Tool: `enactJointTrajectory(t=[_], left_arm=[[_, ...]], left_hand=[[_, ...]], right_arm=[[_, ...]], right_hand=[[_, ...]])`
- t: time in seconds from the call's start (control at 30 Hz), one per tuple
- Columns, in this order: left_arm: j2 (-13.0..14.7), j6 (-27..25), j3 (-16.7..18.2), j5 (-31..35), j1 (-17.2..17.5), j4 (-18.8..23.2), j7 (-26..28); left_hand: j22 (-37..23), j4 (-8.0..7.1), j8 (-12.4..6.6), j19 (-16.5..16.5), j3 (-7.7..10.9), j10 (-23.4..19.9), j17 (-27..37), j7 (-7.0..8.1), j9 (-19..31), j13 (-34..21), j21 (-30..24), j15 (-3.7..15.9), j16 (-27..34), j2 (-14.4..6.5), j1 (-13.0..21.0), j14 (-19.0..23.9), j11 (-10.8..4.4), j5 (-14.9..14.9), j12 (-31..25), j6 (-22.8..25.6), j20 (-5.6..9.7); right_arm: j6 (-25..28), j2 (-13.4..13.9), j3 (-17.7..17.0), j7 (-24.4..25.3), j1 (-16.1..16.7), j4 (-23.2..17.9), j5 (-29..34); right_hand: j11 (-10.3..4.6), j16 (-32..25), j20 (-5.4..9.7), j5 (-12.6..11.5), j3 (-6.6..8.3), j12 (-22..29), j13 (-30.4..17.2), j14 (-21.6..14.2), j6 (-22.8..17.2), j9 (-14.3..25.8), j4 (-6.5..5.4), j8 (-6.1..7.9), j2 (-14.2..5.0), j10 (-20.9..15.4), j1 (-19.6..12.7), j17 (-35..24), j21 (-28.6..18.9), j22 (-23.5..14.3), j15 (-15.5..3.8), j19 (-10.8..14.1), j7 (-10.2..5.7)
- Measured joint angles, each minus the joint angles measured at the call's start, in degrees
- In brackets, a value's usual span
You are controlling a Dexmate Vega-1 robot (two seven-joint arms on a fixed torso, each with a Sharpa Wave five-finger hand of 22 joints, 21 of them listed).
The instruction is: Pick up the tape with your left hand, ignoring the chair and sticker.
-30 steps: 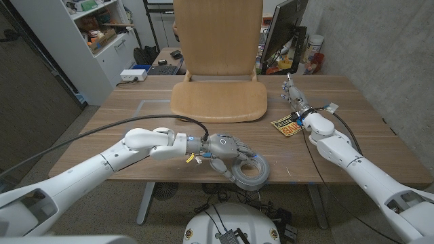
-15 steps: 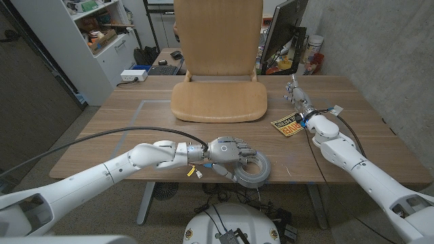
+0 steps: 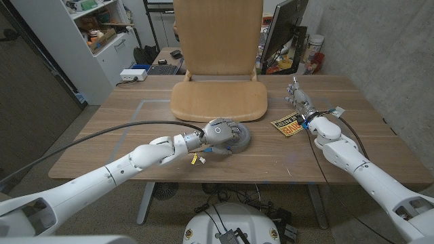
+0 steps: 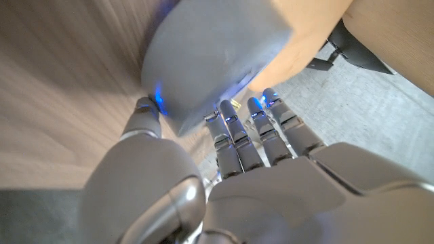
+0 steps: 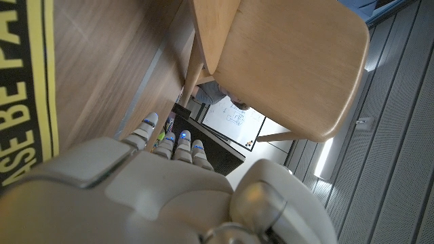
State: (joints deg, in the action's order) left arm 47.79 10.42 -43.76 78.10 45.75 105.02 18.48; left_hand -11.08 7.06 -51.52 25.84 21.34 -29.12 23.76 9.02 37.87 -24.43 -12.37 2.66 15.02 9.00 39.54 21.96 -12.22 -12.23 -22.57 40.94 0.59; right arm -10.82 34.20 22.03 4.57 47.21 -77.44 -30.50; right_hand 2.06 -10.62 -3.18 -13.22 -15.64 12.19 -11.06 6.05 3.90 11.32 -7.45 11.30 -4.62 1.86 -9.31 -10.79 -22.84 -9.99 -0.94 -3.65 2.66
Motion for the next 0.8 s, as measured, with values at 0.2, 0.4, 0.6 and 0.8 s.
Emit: enactJointTrajectory(t=[0.2, 0.4, 0.6, 0.8], left_arm=[[-0.95, -3.50, 3.17, -5.53, 1.84, 2.34, 1.98], [-1.48, -5.50, 5.34, -8.07, 3.13, 3.81, 3.83], [-1.73, -7.56, 7.87, -10.43, 4.45, 5.43, 5.45], [-2.12, -9.19, 10.79, -13.29, 5.38, 7.11, 6.30]], left_hand=[[0.00, 0.06, -0.16, 0.00, 0.06, 0.10, 0.03, 0.13, -0.39, -0.16, -0.16, 0.00, -0.21, -0.82, -0.39, 0.00, -0.09, 0.02, 0.00, -0.13, 0.00], [0.00, 0.06, -1.05, 0.00, 0.05, 0.10, 0.03, 0.31, -0.76, -0.44, -0.16, 0.00, -0.43, -0.89, -0.46, 0.00, -0.08, 0.05, 0.00, -0.32, 0.00], [0.01, 0.06, -1.05, 0.00, 0.05, 0.10, 0.30, 0.32, -1.07, -0.70, -0.16, -0.02, -0.43, -0.90, -0.46, 0.02, -0.07, 0.16, 0.00, -0.30, 0.00], [0.01, 0.30, -1.06, 0.01, -0.20, 0.10, 0.30, 0.33, -1.61, -0.96, -0.39, -0.21, -0.87, -0.89, -0.46, 0.21, -0.07, 0.21, 0.00, -0.29, 0.01]], right_arm=[[0.80, 0.56, 0.00, 0.61, 0.64, -1.49, 0.36], [1.51, 1.00, 0.06, 1.19, 1.05, -2.75, 0.77], [2.20, 1.30, 0.23, 1.55, 1.24, -3.65, 1.05], [2.76, 1.49, 0.34, 1.76, 1.26, -4.09, 1.30]], right_hand=[[0.00, 0.00, 0.00, 0.00, -0.24, 0.00, 0.00, 0.00, 0.04, 0.00, 0.24, 0.00, 0.00, 0.00, 0.00, 0.00, 0.18, 0.00, 0.00, 0.00, -0.04], [0.00, 0.00, 0.00, 0.00, -0.24, 0.00, 0.01, 0.21, 0.21, 0.00, 0.24, 0.00, 0.00, 0.00, 0.00, 0.00, 0.44, 0.00, 0.21, 0.00, -0.21], [0.00, 0.00, 0.01, -0.29, -0.24, 0.00, 0.01, 0.21, 0.21, 0.00, 0.24, 0.00, 0.00, 0.00, 0.00, 0.00, 0.44, 0.00, 0.21, 0.00, -0.21], [0.00, 0.00, 0.01, -0.44, -0.24, 0.00, 0.01, 0.20, 0.21, 0.00, 0.24, 0.00, 0.00, 0.00, 0.00, 0.00, 0.83, 0.00, 0.21, 0.00, -0.21]])
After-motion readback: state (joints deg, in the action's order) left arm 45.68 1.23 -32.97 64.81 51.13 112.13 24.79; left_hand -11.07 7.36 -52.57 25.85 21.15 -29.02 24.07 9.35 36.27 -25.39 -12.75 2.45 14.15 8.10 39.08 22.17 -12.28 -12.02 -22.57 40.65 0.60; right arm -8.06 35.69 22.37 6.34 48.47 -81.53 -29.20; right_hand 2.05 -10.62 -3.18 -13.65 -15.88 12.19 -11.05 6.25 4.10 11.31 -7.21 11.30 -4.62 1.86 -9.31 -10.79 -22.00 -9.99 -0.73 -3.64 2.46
